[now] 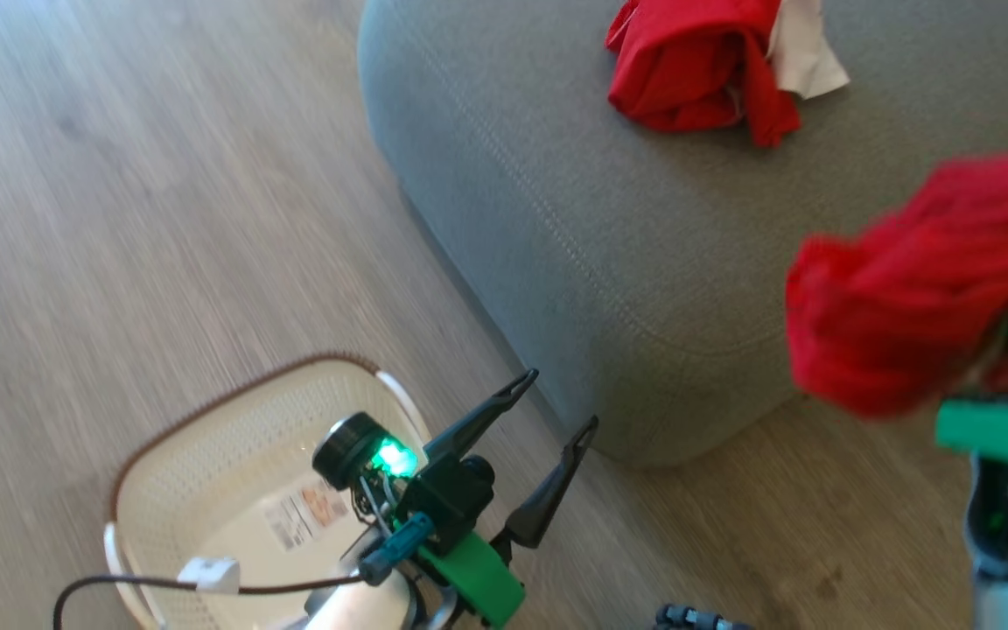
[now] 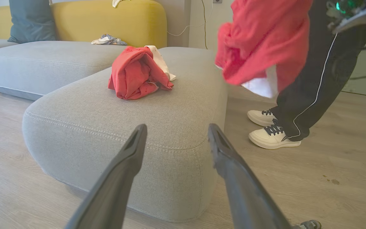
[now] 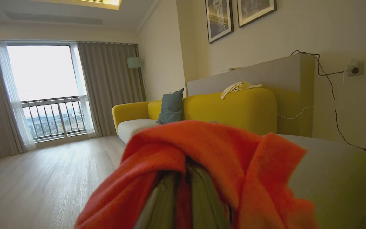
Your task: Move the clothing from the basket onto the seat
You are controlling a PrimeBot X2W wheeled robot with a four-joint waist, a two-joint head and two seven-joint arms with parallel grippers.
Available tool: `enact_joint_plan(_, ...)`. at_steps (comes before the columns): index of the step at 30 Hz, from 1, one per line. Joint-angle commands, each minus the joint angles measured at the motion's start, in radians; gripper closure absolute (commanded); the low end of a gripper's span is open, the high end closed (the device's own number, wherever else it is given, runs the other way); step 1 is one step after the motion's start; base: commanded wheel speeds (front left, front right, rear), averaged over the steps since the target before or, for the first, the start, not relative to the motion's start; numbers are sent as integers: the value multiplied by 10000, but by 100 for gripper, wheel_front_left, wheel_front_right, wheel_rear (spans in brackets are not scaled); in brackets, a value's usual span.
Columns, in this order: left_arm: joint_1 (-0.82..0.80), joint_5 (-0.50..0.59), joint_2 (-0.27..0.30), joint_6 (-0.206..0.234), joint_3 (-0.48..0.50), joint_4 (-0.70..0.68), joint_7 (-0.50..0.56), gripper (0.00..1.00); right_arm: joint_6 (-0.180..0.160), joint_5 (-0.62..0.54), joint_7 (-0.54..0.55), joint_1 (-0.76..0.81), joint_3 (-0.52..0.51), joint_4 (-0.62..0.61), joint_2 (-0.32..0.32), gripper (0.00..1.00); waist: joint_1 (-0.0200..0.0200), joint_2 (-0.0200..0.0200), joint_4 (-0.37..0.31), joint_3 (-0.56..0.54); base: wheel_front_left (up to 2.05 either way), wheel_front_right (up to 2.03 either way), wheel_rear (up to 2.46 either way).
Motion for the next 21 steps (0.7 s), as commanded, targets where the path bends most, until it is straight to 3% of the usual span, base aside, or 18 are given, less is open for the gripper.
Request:
enact_joint_plan(1,-642,174,91,-46,308,-344,-49,0,-2,-195,-65,-1056,11,-394,-136,100,0,0,226,653,0,0,0)
enact_joint_plan(4,-816,269,186,-71,275,-328,-49,0,-2,-80,-65,-1727,-114,-259,-181,100,0,0,363,989,0,0,0)
enact_joint_plan(9,-1278,347,471,-130,92,-357,-49,0,-2,-108,-65,-3533,114,497,-970,100,0,0,713,1775,0,0,0)
enact_joint_plan(21,-2404,307,982,-179,-448,-372,-49,0,-2,585,-65,-7947,-1080,4311,-2663,100,0,0,1625,3220,0,0,0)
